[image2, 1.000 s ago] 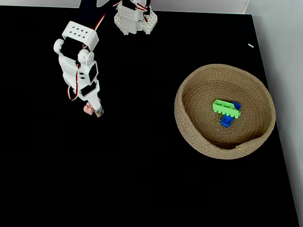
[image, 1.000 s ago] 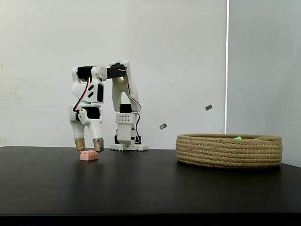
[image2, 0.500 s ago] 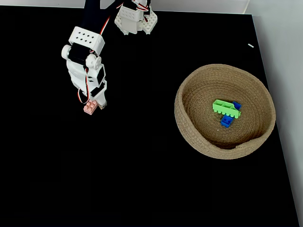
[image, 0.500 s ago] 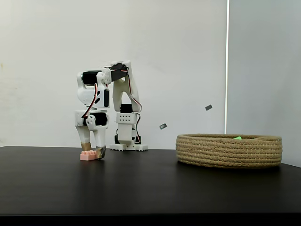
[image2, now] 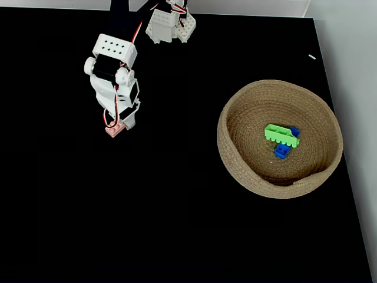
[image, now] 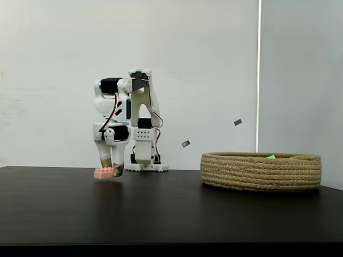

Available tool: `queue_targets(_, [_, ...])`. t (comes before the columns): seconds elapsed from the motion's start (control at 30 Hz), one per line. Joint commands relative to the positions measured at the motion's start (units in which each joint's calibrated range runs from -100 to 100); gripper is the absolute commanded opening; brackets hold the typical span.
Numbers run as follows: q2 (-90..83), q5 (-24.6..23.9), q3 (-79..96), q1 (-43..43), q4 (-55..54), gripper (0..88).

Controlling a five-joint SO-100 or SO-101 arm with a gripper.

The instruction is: Place the lego blocks in the tray

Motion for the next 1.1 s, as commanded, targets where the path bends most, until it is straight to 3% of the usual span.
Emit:
queue_targets(0.0, [-10.87, -4.35, -6.71, -3.76, 11.14, 0.2])
queue_targets(0.17, [-20.59, -10.55, -2.88, -9.03, 15.47, 0.2])
queue_targets(0.37, [-30.56, -21.83, 0.95, -19.34, 10.22, 0.2])
queue_targets(0.57, [-40.62, -29.65, 11.16, -31.95, -3.11, 0.2])
queue_targets(0.73, [-44.75, -35.70, 19.74, -40.03, -20.43, 0.2])
queue_targets(0.93, [-45.52, -38.34, 27.58, -44.48, -36.68, 0.8])
queue_targets(1.07, [-46.90, -36.73, 35.15, -46.54, -45.17, 11.3])
